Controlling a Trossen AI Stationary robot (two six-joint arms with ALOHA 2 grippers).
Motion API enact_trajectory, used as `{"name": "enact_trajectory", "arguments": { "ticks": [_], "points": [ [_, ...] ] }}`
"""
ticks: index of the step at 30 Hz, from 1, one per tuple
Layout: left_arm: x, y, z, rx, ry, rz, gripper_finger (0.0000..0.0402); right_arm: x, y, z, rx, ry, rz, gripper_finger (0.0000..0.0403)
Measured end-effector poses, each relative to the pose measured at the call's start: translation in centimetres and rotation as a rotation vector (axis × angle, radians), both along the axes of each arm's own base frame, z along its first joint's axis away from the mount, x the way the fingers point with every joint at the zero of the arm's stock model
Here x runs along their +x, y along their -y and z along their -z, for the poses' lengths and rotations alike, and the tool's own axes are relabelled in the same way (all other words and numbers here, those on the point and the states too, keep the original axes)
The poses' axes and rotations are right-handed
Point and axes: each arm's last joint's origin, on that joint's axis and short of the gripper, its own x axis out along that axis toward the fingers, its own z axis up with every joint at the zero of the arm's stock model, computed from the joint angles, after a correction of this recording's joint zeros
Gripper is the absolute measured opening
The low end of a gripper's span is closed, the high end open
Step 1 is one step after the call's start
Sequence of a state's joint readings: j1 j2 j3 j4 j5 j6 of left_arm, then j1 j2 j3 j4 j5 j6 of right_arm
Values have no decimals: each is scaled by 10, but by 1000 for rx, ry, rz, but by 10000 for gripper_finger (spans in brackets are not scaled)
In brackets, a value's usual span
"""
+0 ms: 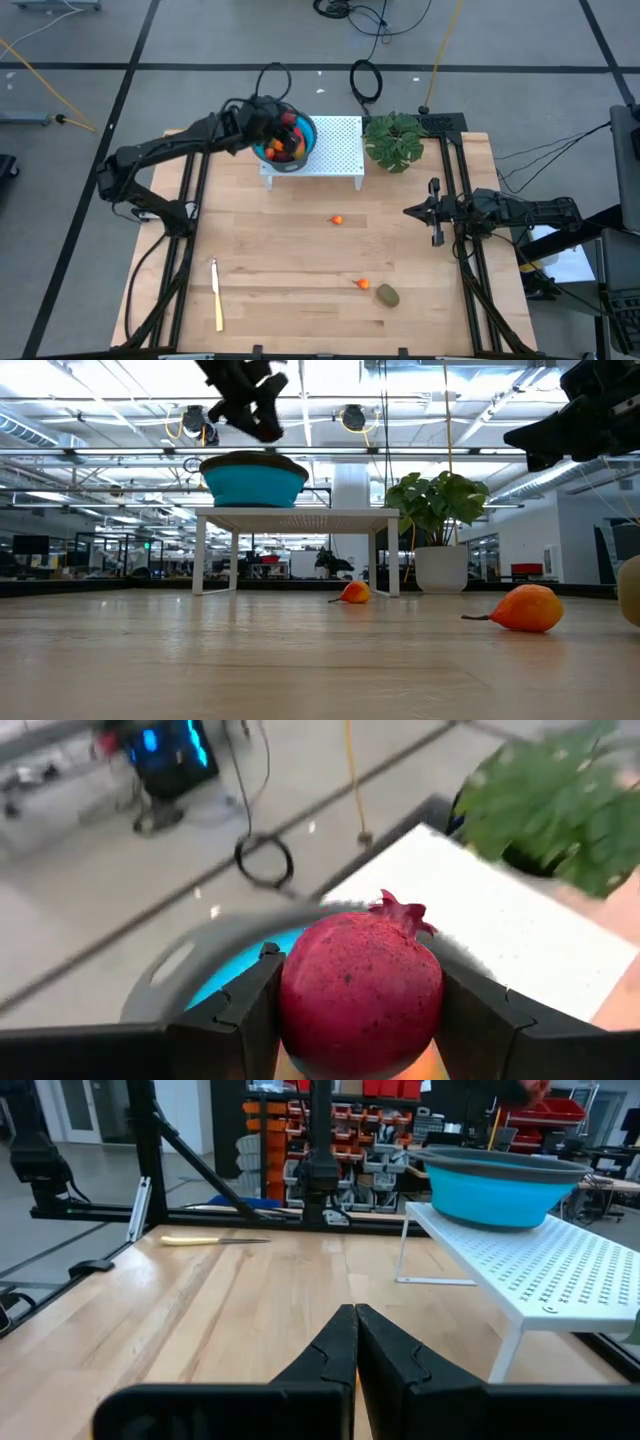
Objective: Pick & Place Fruit
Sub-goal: Put the pomegranate in the blue strainer bowl on the shelf
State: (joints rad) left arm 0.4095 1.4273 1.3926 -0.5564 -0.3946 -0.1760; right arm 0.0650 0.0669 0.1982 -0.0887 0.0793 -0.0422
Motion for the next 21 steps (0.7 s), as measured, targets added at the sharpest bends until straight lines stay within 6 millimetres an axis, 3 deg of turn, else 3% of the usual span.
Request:
{"name": "enact_trajectory", "arguments": {
  "ticks": [7, 21],
  "points": [
    [-20, -19, 13, -148, -98, -32, 207, 0, 0, 0, 0, 0, 2, 0],
    [-34, -25, 21, -246, -168, -80, 207, 0, 0, 0, 0, 0, 3, 0]
  ]
}}
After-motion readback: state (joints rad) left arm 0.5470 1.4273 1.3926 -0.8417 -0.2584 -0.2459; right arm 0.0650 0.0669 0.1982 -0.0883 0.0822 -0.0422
